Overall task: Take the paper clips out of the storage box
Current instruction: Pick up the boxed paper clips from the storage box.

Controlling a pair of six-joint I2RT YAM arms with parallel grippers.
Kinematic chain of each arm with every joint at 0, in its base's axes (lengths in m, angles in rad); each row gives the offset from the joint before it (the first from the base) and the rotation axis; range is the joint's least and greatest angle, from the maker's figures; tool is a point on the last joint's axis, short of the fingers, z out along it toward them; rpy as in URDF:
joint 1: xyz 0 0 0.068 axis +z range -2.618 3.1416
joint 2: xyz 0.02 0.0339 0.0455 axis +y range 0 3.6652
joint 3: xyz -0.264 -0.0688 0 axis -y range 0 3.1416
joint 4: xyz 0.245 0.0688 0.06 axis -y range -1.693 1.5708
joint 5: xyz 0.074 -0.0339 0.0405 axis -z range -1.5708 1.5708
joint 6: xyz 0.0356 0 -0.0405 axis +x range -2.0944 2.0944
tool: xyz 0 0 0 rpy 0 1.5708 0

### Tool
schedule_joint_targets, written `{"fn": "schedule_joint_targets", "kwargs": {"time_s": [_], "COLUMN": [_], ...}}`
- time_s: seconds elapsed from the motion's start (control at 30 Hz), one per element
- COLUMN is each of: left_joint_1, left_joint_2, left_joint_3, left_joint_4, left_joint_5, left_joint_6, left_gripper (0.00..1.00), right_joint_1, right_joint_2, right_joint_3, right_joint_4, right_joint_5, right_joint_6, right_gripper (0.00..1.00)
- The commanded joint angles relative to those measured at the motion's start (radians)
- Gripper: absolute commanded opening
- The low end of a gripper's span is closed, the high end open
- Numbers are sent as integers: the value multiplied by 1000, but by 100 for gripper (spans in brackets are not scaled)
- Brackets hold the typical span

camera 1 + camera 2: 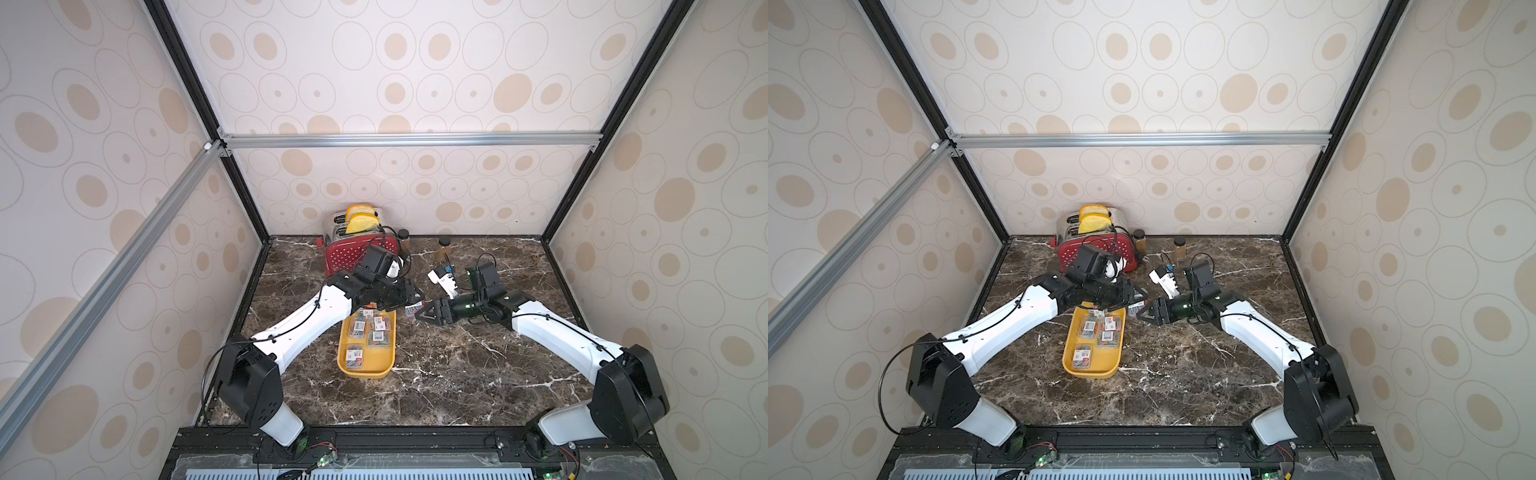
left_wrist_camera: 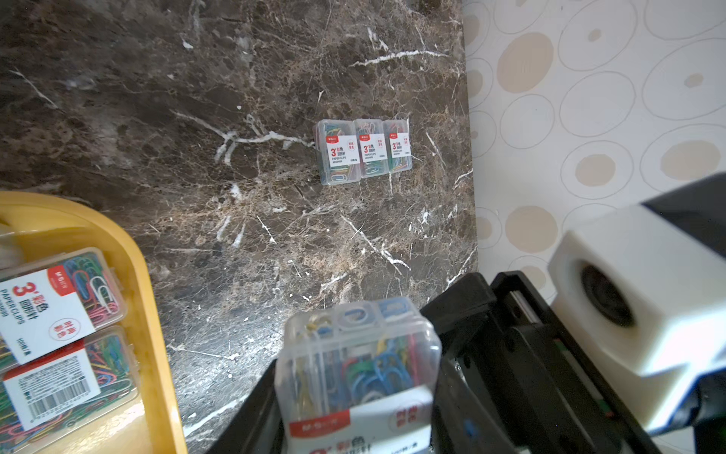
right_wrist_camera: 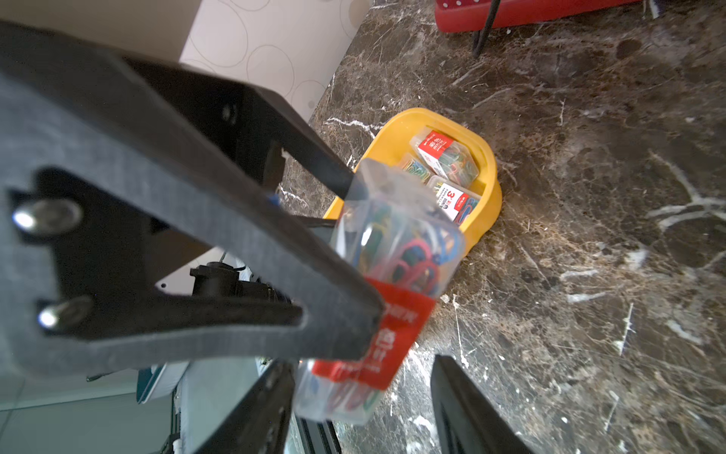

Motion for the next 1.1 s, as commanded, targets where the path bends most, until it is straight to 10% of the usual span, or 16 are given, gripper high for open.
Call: {"fn": "schedule_joint_targets", "kwargs": {"time_s": [0.0,0.37,0.77,1.07], "left_joint_1": [-8,-11,16,123], "left_joint_2": [-28,-35,-126,-210], "left_joint_3": [19,10,13,-89], "left_joint_4": [31,43,64,214], "left_joint_5": [26,53,117,332], "left_joint_6": [-16,-3,141,173], "left_gripper": [33,41,99,98], "right_joint_1": [6,7,-1,-43], "right_joint_2": [17,30,-66,-116], "right_joint_3": [39,51,21,1], "right_joint_4": [33,57,-4,16], "right_joint_5": [0,5,-102,-306], "right_joint_6": [5,22,-5,36], "right_gripper": [53,25,12,12]}}
